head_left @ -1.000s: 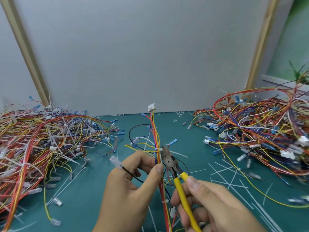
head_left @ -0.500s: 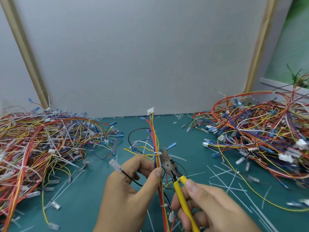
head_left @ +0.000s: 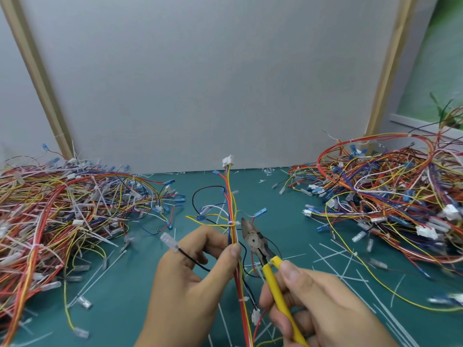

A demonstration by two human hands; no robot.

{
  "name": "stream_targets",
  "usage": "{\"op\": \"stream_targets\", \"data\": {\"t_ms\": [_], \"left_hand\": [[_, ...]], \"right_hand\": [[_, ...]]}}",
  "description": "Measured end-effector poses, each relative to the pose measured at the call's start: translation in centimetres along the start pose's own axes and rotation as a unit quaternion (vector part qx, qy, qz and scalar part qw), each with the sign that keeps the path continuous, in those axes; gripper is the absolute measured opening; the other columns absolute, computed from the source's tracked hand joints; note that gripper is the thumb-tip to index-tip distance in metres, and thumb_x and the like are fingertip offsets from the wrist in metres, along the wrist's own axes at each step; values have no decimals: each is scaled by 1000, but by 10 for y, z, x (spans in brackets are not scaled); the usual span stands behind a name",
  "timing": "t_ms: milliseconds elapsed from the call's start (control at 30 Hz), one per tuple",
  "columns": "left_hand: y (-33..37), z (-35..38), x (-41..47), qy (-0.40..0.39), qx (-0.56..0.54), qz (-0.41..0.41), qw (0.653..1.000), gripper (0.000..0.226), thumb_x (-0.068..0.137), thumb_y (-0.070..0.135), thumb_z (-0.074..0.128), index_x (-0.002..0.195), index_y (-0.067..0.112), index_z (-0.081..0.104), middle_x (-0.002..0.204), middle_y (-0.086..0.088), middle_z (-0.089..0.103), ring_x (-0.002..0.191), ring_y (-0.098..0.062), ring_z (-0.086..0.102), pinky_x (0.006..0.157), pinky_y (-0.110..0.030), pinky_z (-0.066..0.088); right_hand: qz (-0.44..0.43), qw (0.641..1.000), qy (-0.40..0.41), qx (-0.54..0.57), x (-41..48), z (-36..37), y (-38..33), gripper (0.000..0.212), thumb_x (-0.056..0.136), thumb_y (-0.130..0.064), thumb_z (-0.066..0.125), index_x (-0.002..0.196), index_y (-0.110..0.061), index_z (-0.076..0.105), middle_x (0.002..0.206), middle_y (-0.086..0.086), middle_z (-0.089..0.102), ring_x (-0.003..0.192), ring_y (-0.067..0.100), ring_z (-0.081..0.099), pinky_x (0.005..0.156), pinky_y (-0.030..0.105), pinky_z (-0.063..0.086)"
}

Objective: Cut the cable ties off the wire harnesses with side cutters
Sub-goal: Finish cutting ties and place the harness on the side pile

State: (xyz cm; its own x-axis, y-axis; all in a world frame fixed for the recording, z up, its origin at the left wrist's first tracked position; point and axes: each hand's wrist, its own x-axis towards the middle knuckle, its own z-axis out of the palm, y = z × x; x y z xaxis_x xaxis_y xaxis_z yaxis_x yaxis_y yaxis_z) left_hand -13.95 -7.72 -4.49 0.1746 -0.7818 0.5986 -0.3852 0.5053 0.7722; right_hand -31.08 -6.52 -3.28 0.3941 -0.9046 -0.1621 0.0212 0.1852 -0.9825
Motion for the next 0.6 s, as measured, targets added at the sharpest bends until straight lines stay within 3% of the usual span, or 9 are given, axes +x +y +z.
{"op": "stream_targets", "data": {"t_ms": [200, 267, 333, 400, 433, 533, 600], "left_hand": [[1, -2, 1, 1, -24, -23, 999, 24, 73, 47, 63, 73, 23, 65, 64, 0, 65, 63, -10, 54, 70, -44, 43], [1, -2, 1, -1, -14, -17, 1000, 23, 75, 46, 62, 74, 23, 65, 65, 2, 65, 63, -8, 54, 70, -38, 43], [2, -2, 0, 0, 18, 9, 1000, 19, 76, 43, 61, 74, 24, 63, 63, 9, 62, 64, -4, 54, 68, -21, 40], [5, -2, 0, -5, 66, 50, 997, 14, 77, 36, 60, 71, 24, 62, 62, 13, 57, 64, -1, 52, 64, -10, 36], [6, -2, -1, -11, 103, 85, 991, 12, 77, 31, 61, 69, 23, 62, 62, 12, 54, 63, -2, 50, 63, -12, 36], [5, 3, -3, -25, 234, 224, 946, 15, 79, 19, 61, 65, 14, 64, 60, 7, 48, 59, -15, 45, 61, -28, 35], [5, 7, -5, -10, 286, 282, 916, 21, 82, 14, 60, 63, 11, 67, 57, 0, 47, 53, -24, 43, 57, -31, 33]], "right_hand": [[-3, 999, 13, 32, -1, 0, -5, 57, 64, -62, 60, 73, -8, 72, 58, 13, 52, 38, 19, 40, 35, 21, 31], [-15, 999, 18, 37, 0, 0, -7, 57, 77, -67, 67, 75, -10, 73, 59, 12, 53, 37, 20, 40, 35, 21, 31], [-38, 998, 25, 44, 1, 0, -8, 47, 74, -59, 64, 78, -13, 75, 60, 10, 54, 39, 21, 43, 37, 23, 34], [-67, 996, 27, 58, 2, 0, -10, 37, 69, -48, 62, 85, -18, 77, 63, 9, 55, 44, 24, 47, 39, 29, 42], [-82, 994, 30, 66, 4, -1, -10, 33, 69, -43, 65, 88, -19, 77, 64, 10, 56, 47, 26, 50, 42, 32, 46], [-113, 988, 56, 93, 5, -3, -9, 31, 66, -36, 72, 88, -15, 77, 67, 11, 61, 53, 30, 58, 49, 37, 54], [-127, 984, 67, 102, 5, -2, -9, 28, 69, -35, 79, 84, -12, 77, 70, 14, 66, 56, 30, 63, 53, 37, 56]]}}
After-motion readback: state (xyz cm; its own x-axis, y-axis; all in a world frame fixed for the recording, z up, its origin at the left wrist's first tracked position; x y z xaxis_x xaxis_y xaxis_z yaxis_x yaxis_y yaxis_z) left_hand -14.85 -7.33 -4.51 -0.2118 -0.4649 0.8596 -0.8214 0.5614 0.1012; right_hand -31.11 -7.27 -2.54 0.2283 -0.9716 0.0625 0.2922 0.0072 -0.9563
